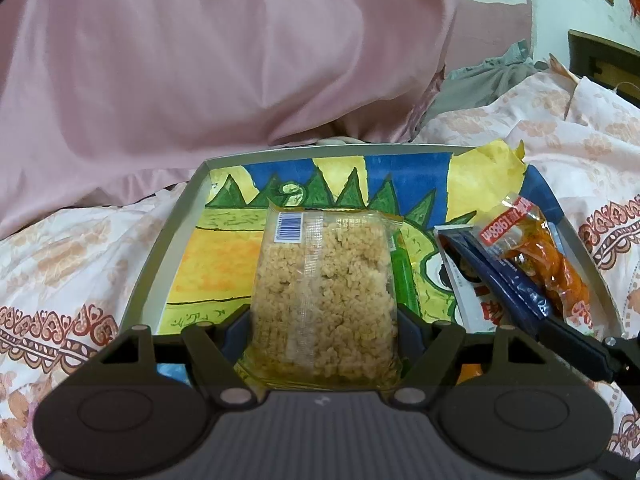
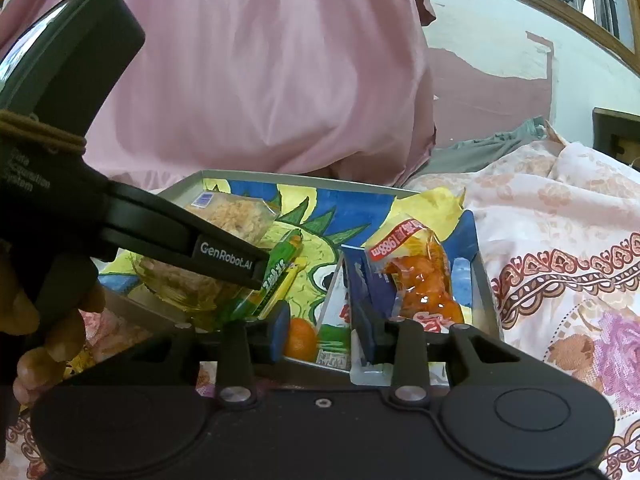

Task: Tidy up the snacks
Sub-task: 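Carry the cracker pack with the left gripper while the right carries the orange into the tray, then open both grippers to drop the cracker pack and orange into the tray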

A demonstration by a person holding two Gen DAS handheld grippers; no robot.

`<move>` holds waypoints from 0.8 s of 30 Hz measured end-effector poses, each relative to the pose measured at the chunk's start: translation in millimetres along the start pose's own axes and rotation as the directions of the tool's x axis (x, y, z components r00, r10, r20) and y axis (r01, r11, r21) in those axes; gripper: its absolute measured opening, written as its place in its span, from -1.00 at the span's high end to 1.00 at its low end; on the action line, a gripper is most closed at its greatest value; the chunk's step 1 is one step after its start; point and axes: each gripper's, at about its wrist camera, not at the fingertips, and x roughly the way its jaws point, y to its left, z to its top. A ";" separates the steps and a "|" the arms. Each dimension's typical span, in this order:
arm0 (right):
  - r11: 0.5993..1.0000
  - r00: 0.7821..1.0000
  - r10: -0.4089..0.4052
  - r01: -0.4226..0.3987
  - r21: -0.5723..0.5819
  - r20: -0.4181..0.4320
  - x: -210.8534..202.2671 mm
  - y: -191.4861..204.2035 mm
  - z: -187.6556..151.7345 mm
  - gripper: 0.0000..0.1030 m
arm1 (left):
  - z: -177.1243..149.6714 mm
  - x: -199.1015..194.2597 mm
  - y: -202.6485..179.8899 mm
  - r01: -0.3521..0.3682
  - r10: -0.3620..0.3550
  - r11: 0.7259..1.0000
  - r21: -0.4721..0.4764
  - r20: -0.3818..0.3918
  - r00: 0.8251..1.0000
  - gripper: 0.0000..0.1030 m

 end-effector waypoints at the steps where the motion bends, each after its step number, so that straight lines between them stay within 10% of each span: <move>1: 1.000 1.000 -0.001 0.001 0.000 0.000 0.2 0.1 -0.1 0.27 | -0.2 -0.1 0.3 0.002 -0.002 1.000 0.001 -0.001 1.000 -0.50; 24: 0.984 0.976 -0.119 0.090 0.155 0.183 -89.8 -22.3 32.7 -0.94 | 14.7 -102.0 42.9 0.020 0.009 0.985 -0.173 0.166 0.986 -0.99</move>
